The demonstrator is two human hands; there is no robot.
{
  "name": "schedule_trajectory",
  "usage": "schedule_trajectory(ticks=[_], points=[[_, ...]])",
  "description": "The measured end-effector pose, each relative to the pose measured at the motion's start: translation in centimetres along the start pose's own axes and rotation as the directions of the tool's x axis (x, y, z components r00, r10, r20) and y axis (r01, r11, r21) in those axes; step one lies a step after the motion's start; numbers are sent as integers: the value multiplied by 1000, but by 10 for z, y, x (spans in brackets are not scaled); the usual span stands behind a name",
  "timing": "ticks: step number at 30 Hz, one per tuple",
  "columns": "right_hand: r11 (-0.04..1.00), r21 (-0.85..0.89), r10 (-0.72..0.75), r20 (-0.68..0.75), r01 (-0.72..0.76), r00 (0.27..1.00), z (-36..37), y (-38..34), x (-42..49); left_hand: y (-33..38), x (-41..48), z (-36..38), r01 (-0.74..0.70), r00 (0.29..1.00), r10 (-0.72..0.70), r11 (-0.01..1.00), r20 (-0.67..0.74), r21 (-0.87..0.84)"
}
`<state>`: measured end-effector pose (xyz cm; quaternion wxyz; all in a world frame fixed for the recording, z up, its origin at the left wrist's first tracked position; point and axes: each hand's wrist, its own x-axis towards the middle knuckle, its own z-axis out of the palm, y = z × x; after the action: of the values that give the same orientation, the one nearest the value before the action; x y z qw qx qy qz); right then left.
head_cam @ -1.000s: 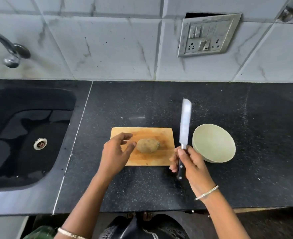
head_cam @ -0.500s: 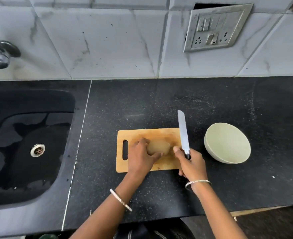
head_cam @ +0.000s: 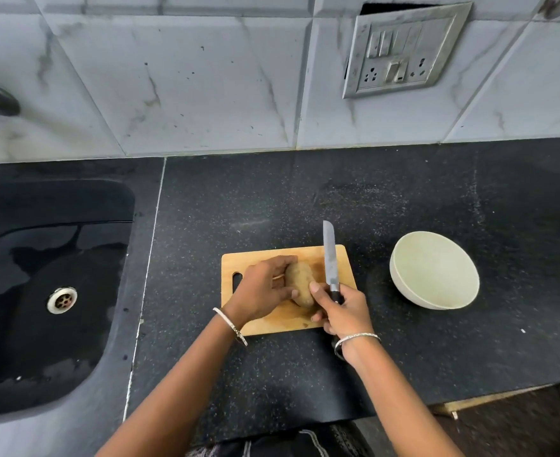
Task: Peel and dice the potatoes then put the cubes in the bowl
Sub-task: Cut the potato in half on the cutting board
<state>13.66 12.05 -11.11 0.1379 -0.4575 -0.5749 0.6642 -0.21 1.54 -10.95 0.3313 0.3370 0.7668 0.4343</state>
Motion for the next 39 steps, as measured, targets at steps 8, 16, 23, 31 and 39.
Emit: schedule_trajectory(ticks=[8, 16, 23, 31, 39], points=[[978, -180, -108, -26, 101, 994, 8, -1, 5, -16, -4, 5, -84, 985, 89, 996, -145, 43], [716, -638, -310, 74, 284, 948, -25, 9, -34, -20, -11, 14, -179, 956, 185, 983, -225, 50], [542, -756, -362, 183, 366, 914, -14, 9, -57, -19, -13, 18, -179, 944, 188, 982, -271, 58], [464, -817, -361, 178, 342, 916, -5, 10, -61, -21, -17, 23, -178, 937, 186, 983, -296, 51], [376, -892, -295, 144, 253, 945, 5, 7, -62, -27, -16, 26, -169, 937, 163, 986, -309, 7]])
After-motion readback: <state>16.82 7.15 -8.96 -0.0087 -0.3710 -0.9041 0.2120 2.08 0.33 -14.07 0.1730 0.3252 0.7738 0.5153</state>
